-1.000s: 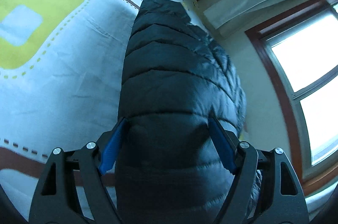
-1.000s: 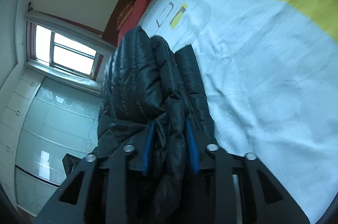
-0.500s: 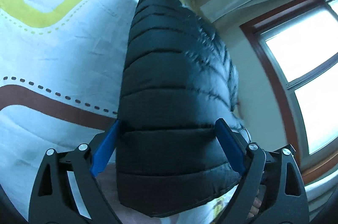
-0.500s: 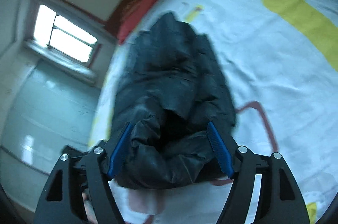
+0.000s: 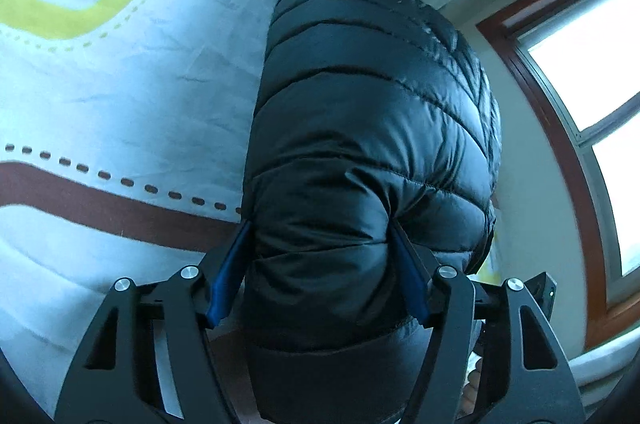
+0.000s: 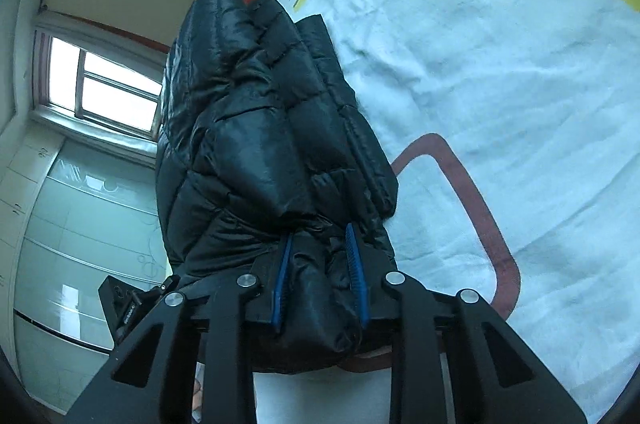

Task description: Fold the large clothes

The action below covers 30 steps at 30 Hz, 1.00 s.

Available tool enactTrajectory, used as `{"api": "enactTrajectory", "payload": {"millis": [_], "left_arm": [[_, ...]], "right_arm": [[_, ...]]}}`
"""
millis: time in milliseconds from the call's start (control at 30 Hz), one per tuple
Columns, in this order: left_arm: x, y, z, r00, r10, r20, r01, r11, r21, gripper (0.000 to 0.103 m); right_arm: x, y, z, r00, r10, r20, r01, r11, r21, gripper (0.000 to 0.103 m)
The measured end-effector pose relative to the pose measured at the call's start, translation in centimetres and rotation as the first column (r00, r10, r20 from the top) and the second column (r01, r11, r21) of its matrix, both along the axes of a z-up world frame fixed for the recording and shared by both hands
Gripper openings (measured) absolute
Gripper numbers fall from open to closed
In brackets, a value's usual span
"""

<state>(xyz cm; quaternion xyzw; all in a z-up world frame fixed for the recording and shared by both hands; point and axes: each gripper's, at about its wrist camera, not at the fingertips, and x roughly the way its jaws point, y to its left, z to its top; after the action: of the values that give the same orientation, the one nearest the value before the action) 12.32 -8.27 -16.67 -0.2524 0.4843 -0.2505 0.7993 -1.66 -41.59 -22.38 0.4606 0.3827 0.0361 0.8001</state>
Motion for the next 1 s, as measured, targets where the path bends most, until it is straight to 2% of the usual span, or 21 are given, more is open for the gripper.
{"api": "enactTrajectory", "payload": {"millis": [67, 167, 233, 300, 400, 500, 567, 633, 767, 867, 900, 1000], "left_arm": [[-0.3, 0.4, 0.2, 1.0, -0.008, 0.016, 0.008, 1.0, -0.013, 0.071], [-0.4, 1.3, 0.9, 1.0, -0.01, 0.012, 0.01, 0.999, -0.038, 0.079], [-0.4, 2.4, 1.6, 1.0, -0.005, 0.016, 0.006, 0.999, -0.046, 0.083], [-0.1, 3.1, 2.0, 1.0, 0.012, 0.018, -0.011, 0.998, -0.064, 0.084], [1.6, 4.5, 2.4, 0.998, 0.065, 0.002, -0.065, 0.992, -0.106, 0.085], [4.1, 5.0, 2.8, 0.994, 0.104, -0.019, -0.105, 0.981, -0.16, 0.085], [6.3, 4.1, 3.3, 0.994, 0.107, -0.019, -0.109, 0.979, -0.171, 0.085], [8.1, 3.2, 3.4, 0.995, 0.095, -0.036, -0.1, 0.978, -0.181, 0.086], [10.8, 1.2, 3.4, 0.995, 0.083, -0.058, -0.092, 0.982, -0.167, 0.086], [12.2, -0.5, 2.9, 0.995, 0.062, -0.076, -0.072, 0.989, -0.131, 0.086], [12.4, -1.1, 2.7, 0.995, 0.065, -0.082, -0.074, 0.99, -0.118, 0.088], [13.0, -2.1, 2.0, 0.994, 0.072, -0.081, -0.08, 0.992, -0.096, 0.092]], "right_arm": [[-0.1, -0.1, 0.5, 1.0, 0.011, 0.023, -0.01, 1.0, -0.012, 0.031], [-0.5, -0.1, 1.7, 0.999, 0.033, 0.039, -0.032, 0.999, -0.028, 0.044], [-0.7, -0.2, 3.1, 0.998, 0.047, 0.044, -0.045, 0.998, -0.04, 0.065], [-0.6, -0.5, 5.1, 0.999, 0.031, 0.038, -0.027, 0.995, -0.096, 0.074], [0.6, -1.3, 8.1, 0.997, 0.016, 0.077, -0.006, 0.991, -0.136, 0.074], [3.6, -2.2, 9.8, 0.996, -0.004, 0.095, 0.018, 0.99, -0.142, 0.075], [6.5, -2.8, 10.0, 0.995, -0.003, 0.099, 0.016, 0.991, -0.134, 0.075], [9.9, -2.8, 9.7, 0.997, -0.006, 0.083, 0.017, 0.991, -0.133, 0.075], [14.0, -3.0, 7.4, 0.999, -0.004, 0.035, 0.01, 0.987, -0.162, 0.075], [15.1, -3.4, 6.0, 0.999, -0.025, 0.021, 0.028, 0.981, -0.19, 0.075], [15.2, -3.7, 5.5, 0.999, -0.034, 0.014, 0.036, 0.981, -0.191, 0.079], [15.1, -4.6, 2.7, 0.999, -0.038, 0.007, 0.038, 0.994, -0.098, 0.084]]}}
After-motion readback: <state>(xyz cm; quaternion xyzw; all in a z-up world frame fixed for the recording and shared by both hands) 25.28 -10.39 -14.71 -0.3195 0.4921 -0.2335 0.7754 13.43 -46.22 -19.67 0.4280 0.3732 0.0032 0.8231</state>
